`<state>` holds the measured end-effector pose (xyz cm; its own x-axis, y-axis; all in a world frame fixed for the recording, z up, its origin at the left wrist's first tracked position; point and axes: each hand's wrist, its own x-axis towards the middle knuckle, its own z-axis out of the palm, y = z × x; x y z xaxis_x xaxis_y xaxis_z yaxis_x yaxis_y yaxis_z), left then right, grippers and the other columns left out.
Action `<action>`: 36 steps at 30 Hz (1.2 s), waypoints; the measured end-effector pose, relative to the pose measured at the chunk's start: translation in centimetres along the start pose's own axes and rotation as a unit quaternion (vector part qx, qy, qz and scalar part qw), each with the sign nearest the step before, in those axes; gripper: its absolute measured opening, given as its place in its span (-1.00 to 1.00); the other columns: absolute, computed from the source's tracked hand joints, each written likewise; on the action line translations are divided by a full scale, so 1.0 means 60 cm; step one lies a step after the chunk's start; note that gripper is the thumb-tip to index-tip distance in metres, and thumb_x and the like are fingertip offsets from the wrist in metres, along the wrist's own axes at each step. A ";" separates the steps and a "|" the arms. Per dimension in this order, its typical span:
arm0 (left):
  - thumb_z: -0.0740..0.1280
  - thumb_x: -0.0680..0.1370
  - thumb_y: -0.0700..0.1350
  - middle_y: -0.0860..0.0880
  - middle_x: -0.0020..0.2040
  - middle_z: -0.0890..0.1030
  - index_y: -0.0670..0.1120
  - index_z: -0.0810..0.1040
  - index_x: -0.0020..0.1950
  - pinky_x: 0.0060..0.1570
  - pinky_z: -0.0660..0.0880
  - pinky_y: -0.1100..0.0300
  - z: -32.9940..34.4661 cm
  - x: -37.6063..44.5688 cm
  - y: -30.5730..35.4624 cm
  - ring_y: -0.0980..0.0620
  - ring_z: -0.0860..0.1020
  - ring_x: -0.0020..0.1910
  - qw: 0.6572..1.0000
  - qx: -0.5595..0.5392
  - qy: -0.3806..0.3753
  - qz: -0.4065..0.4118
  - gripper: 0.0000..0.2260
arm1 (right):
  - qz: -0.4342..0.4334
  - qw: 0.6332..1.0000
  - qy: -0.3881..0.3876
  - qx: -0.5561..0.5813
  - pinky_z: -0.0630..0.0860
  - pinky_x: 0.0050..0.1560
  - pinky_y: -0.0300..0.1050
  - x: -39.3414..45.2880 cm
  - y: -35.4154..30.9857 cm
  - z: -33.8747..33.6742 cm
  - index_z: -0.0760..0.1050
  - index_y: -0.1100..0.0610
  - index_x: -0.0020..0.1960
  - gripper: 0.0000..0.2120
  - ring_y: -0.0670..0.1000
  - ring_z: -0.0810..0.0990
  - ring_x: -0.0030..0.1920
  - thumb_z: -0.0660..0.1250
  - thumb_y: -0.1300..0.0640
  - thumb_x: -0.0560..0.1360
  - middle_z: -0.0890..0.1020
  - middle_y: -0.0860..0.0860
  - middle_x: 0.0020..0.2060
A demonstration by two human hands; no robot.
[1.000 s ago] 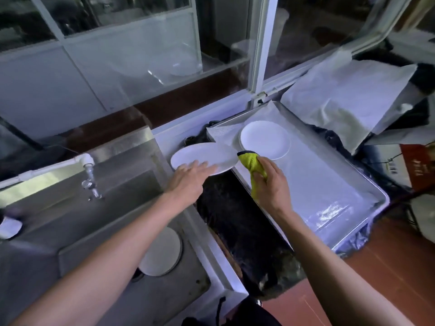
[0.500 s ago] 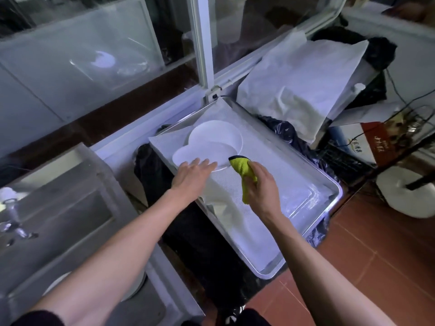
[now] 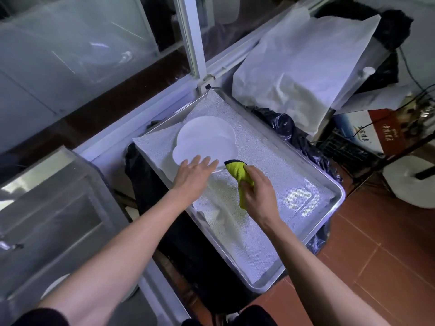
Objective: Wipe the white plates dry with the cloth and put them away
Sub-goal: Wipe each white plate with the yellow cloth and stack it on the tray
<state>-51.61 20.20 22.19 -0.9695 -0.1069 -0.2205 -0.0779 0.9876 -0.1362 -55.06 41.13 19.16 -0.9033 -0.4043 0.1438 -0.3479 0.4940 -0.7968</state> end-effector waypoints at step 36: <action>0.17 0.61 -0.22 -0.07 0.09 0.61 -0.13 0.57 0.11 0.06 0.39 0.01 0.052 0.044 -0.044 -0.15 0.49 0.17 0.992 -0.110 0.055 -0.014 -0.79 | 0.004 0.999 -0.032 0.007 0.33 -0.08 -0.42 0.073 -0.011 0.023 0.51 -0.03 0.22 -0.65 -0.14 0.48 -0.05 0.32 0.28 0.51 0.58 -0.19 0.02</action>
<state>-53.25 16.93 18.94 -0.9848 -0.1338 -0.1112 -0.1426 0.9869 0.0756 -58.46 37.96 19.49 -0.8882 -0.4485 0.0997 -0.3362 0.4863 -0.8065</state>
